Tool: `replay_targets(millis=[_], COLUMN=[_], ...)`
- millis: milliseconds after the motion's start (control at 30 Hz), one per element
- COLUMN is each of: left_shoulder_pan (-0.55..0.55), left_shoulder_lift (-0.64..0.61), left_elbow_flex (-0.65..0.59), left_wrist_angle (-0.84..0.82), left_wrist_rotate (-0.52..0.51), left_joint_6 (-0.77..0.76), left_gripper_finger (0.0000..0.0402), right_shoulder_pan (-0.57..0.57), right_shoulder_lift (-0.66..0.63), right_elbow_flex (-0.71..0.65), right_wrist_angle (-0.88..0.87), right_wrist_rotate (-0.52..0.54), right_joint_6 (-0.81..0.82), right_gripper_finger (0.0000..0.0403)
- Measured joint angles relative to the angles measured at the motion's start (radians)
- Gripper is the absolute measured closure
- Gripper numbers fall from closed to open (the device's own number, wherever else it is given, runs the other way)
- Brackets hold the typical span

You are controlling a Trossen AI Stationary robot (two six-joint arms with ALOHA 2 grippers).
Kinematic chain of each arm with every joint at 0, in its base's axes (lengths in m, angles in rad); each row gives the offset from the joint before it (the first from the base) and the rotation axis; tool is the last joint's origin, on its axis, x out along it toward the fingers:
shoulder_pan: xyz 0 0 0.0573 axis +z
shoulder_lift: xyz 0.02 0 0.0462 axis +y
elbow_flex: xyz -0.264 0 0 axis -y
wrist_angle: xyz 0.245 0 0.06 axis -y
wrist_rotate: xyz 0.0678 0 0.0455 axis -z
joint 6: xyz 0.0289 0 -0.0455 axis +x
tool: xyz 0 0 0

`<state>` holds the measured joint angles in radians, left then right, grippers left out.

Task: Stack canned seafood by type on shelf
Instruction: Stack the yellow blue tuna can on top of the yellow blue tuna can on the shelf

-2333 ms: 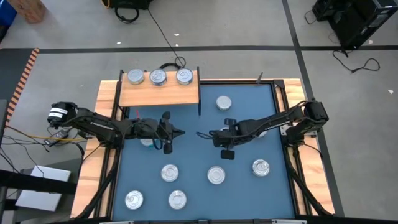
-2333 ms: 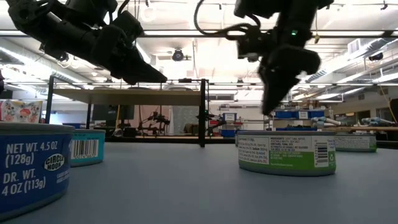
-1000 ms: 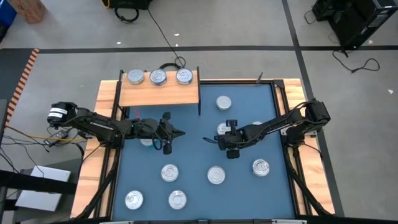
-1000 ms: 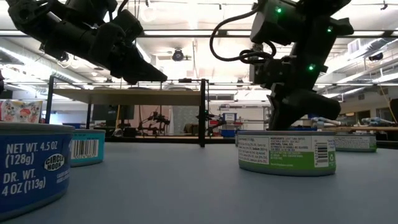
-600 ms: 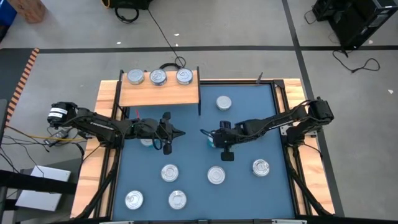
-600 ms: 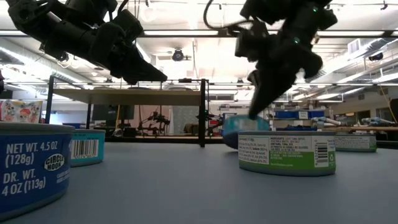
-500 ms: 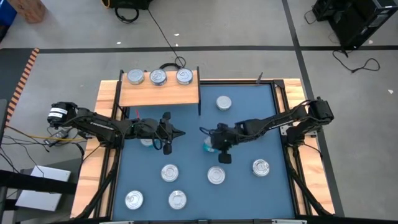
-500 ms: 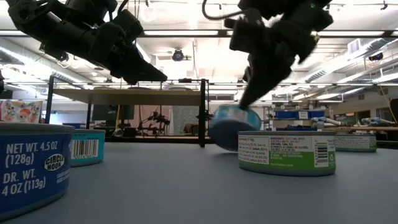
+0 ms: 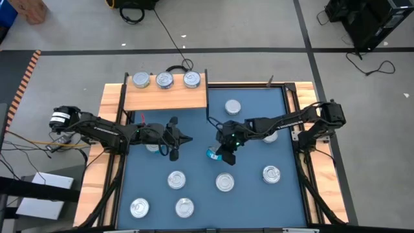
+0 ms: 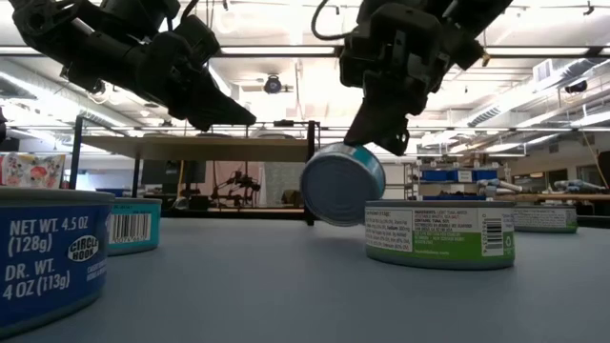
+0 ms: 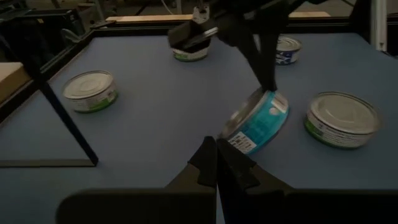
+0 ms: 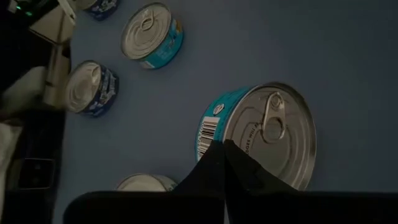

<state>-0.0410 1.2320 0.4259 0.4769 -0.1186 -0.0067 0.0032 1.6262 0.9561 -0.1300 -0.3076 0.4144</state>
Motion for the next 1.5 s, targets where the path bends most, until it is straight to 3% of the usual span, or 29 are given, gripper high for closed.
replay_targets(millis=[500,933,1367,1500], left_shoulder_pan=[0.0,0.0,0.0,0.0], left_shoulder_lift=[0.0,0.0,0.0,0.0], left_elbow_flex=[0.0,0.0,0.0,0.0], left_wrist_angle=[0.0,-0.001,-0.001,-0.001], left_wrist_rotate=[0.027,0.027,0.027,0.027], left_joint_6=[-0.002,-0.005,-0.006,-0.006], left_gripper_finger=[0.0398,0.0398,0.0398,0.0398], right_shoulder_pan=[-0.084,-0.163,-0.178,-0.138], right_shoulder_lift=[0.009,0.008,0.006,0.004], right_elbow_flex=[-0.037,-0.037,-0.038,-0.038], right_wrist_angle=[0.03,-0.02,-0.073,-0.094], right_wrist_rotate=[-0.103,-0.105,-0.041,0.021], right_joint_6=[-0.006,-0.078,-0.123,-0.237], right_gripper_finger=[0.0402,0.0397,0.0342,0.0324])
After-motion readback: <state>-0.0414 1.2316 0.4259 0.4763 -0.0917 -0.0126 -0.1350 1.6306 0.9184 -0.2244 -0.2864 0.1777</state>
